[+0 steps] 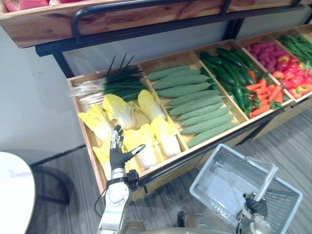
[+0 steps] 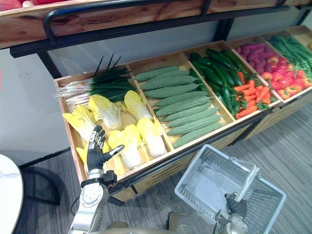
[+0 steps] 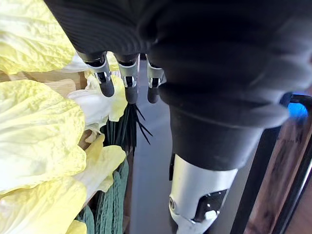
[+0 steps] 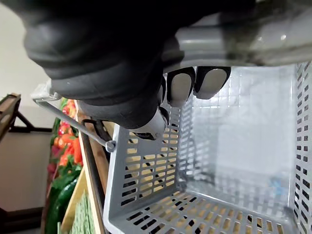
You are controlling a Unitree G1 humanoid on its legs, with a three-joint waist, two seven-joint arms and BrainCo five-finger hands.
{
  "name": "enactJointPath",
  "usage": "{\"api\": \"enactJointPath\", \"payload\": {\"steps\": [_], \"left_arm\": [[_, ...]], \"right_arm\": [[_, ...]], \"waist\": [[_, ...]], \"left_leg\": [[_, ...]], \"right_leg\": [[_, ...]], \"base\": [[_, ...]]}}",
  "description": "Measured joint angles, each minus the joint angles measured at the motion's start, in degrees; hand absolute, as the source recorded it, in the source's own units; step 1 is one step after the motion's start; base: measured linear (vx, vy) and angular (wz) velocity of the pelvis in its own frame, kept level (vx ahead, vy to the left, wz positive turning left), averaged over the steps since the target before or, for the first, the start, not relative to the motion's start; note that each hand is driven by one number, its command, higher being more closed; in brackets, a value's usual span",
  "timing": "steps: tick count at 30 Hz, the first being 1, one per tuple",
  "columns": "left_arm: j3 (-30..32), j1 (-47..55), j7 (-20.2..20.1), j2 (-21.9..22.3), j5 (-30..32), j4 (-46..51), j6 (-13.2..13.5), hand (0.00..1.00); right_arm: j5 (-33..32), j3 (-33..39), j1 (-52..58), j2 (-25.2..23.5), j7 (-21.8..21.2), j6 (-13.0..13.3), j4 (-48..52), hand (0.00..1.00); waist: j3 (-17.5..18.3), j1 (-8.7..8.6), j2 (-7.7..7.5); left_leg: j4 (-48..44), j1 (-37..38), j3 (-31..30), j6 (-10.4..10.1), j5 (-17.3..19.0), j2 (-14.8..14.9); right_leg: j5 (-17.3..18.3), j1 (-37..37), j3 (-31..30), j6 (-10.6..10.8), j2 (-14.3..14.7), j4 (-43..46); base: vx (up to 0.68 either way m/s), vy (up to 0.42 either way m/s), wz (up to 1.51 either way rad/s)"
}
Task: Pick vegetable in the basket
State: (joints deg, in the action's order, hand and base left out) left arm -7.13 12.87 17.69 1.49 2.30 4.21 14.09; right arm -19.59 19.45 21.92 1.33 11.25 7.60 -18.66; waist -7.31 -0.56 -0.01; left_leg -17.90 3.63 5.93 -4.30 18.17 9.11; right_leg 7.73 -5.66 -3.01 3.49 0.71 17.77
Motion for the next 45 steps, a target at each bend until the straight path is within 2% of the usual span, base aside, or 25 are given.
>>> {"api": "enactJointPath", "payload": {"steps": [8,16,18,22,24,27,28,30,32,34,36,37,40,45], "left_arm": [[0.5,-0.4,1.3,0.0,10.0,-1.1,-4.0,0.0],[0.3,-5.0,2.5,0.0,16.8,-10.8,-8.6,0.0],[0.4,-6.4,2.5,-0.1,17.7,-13.1,-8.9,0.0],[0.5,-12.6,2.9,-1.2,18.2,-21.2,-10.3,0.0],[0.8,-18.3,5.0,-2.5,18.7,-26.1,-11.1,0.0],[2.4,-25.8,6.9,-4.1,18.9,-31.9,-11.3,0.0],[3.0,-26.7,7.6,-4.3,19.1,-32.7,-11.2,1.0],[3.2,-30.2,9.7,-5.4,20.8,-36.8,-10.8,1.0],[3.3,-32.8,11.4,-5.8,21.2,-39.8,-10.8,1.0],[4.0,-36.0,11.5,-6.3,21.3,-42.6,-10.9,1.0],[5.1,-38.7,11.5,-8.6,21.4,-44.7,-10.9,1.0],[5.6,-40.1,11.5,-9.7,21.3,-45.2,-11.0,1.0],[5.6,-41.9,11.5,-11.6,21.2,-45.1,-11.1,1.0],[5.6,-38.8,11.6,-11.7,21.4,-39.5,-11.1,1.0]], "right_arm": [[-0.1,-1.7,3.8,-1.3,-1.6,0.0,2.4,1.0],[0.0,-3.8,3.7,-1.8,-2.8,-0.1,4.0,1.0],[0.1,-3.8,3.6,-2.0,-2.8,-0.1,4.1,1.0],[0.1,-3.9,2.3,-2.1,-2.8,-0.1,4.1,1.0],[0.0,-3.9,0.6,-2.1,-2.8,-0.1,4.1,1.0],[0.0,-3.9,-1.8,-1.9,-2.6,0.3,4.1,1.0],[0.0,-3.9,-2.3,-1.8,-2.6,0.4,4.1,1.0],[-0.1,-3.9,-3.8,-1.3,-2.6,0.6,4.0,1.0],[-0.2,-3.9,-4.7,-0.9,-2.6,0.7,3.9,1.0],[-0.4,-3.8,-5.7,-0.5,-2.6,1.2,3.9,1.0],[-0.7,-3.8,-7.3,-0.1,-2.6,1.8,3.9,1.0],[-0.8,-3.8,-7.8,0.1,-2.6,2.5,3.9,1.0],[-1.4,-3.6,-8.1,0.4,-2.5,3.2,3.9,1.0],[-2.3,-3.6,-8.1,0.3,-2.5,3.2,3.7,1.0]], "waist": [[0.2,0.49,-0.97],[0.5,-0.3,-1.92],[0.4,-0.27,-2.15],[-0.2,-0.59,-2.96],[-1.7,-1.93,-3.79],[-4.3,-2.37,-4.26],[-4.7,-2.45,-4.26],[-6.0,-2.52,-3.9],[-6.7,-2.5,-4.21],[-7.6,-2.74,-4.46],[-8.4,-3.35,-4.71],[-9.2,-3.53,-4.71],[-10.5,-4.22,-4.52],[-10.7,-4.83,-4.36]], "left_leg": [[0.3,-1.9,-1.3,0.0,-0.4,-0.6],[6.2,-1.5,0.0,-1.0,-4.7,-1.3],[7.7,-1.4,0.9,-1.2,-5.6,-1.3],[9.4,-2.3,2.1,-1.6,-7.0,-1.3],[10.1,-3.3,2.2,-1.7,-7.9,-1.3],[10.0,-5.1,2.6,-1.6,-8.5,-1.4],[10.0,-5.4,2.7,-1.6,-8.7,-1.5],[10.0,-6.1,2.8,-1.4,-9.2,-1.7],[10.0,-6.3,2.8,-1.3,-9.3,-1.9],[9.9,-6.8,2.8,-1.3,-9.3,-2.2],[9.9,-7.2,2.9,-1.3,-9.1,-2.3],[10.0,-7.4,3.1,-1.3,-9.1,-2.4],[10.3,-7.9,2.9,-1.3,-9.1,-2.9],[11.7,-7.6,2.2,-1.0,-10.3,-3.3]], "right_leg": [[-0.5,0.3,1.9,-0.7,-1.0,-2.5],[-1.5,-0.9,2.5,-1.1,-1.6,-4.3],[-1.7,-1.7,2.2,-1.4,-1.4,-4.4],[-2.4,-4.0,1.1,-2.0,-0.7,-4.4],[-3.1,-5.9,0.9,-2.3,-0.6,-4.2],[-4.3,-8.0,0.1,-2.4,-0.4,-4.2],[-4.5,-8.4,-0.1,-2.3,-0.5,-4.4],[-5.8,-8.7,-0.3,-2.2,-0.5,-5.5],[-6.5,-8.6,-0.5,-2.1,-0.7,-6.0],[-7.2,-8.7,-0.7,-2.0,-0.8,-6.7],[-8.3,-8.7,-1.6,-1.5,-0.9,-8.6],[-9.0,-8.6,-2.0,-1.9,-1.0,-9.6],[-10.6,-8.6,-2.2,-1.5,-1.6,-11.2],[-11.2,-8.4,-2.2,-1.3,-1.8,-12.1]], "base": [[-0.03,0.002,0.12],[0.0,-0.009,0.06],[-0.01,-0.034,-0.1],[-0.04,-0.029,-0.17],[-0.06,-0.051,-0.07],[-0.1,-0.033,-0.14],[-0.07,-0.011,-0.08],[-0.09,-0.002,-0.05],[-0.1,0.006,0.01],[-0.14,-0.004,0.01],[-0.17,-0.007,-0.15],[-0.12,0.008,-0.22],[-0.06,0.03,-0.08],[0.04,0.028,0.02]]}}
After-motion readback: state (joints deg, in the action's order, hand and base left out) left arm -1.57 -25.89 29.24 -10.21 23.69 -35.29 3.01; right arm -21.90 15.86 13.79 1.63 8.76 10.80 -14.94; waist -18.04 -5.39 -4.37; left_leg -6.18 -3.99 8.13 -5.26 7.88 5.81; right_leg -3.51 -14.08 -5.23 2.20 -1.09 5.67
